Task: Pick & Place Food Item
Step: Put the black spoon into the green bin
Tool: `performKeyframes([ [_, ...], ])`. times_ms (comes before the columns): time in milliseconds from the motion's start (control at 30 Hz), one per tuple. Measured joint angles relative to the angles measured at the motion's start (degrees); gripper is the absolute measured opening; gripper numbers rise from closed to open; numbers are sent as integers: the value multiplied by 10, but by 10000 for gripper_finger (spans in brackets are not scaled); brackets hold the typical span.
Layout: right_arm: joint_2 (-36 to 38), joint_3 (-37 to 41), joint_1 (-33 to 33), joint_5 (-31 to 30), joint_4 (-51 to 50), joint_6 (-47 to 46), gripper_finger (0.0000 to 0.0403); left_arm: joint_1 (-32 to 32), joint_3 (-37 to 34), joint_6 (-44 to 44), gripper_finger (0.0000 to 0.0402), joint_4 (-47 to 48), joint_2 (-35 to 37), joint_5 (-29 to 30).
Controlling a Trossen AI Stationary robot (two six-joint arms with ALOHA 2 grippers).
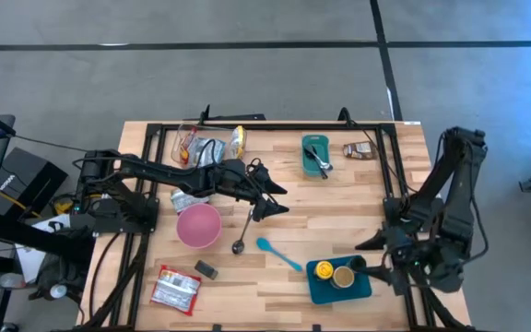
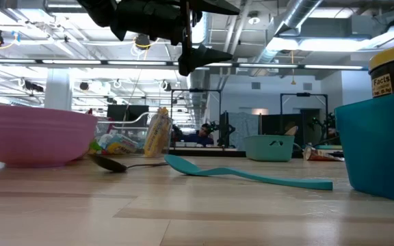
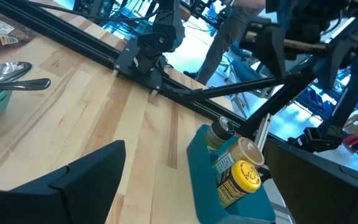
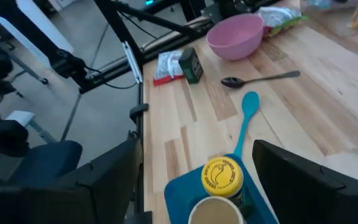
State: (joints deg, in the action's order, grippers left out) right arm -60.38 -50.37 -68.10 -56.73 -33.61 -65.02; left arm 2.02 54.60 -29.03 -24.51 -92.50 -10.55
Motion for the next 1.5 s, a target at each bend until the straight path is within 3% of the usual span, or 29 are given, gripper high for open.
performKeyframes([
  [367, 55, 0, 44, 1, -2, 42, 226, 0, 0, 0, 379, 0, 0, 0],
  [833, 96, 0, 183, 1, -2, 42, 113, 0, 0, 4, 379, 0, 0, 0],
  [1200, 95, 0, 295, 30, -2, 43, 91, 0, 0, -4, 379, 0, 0, 0],
  [1500, 95, 0, 372, 110, -2, 104, 91, -2, 0, -126, 379, -43, 0, 0],
])
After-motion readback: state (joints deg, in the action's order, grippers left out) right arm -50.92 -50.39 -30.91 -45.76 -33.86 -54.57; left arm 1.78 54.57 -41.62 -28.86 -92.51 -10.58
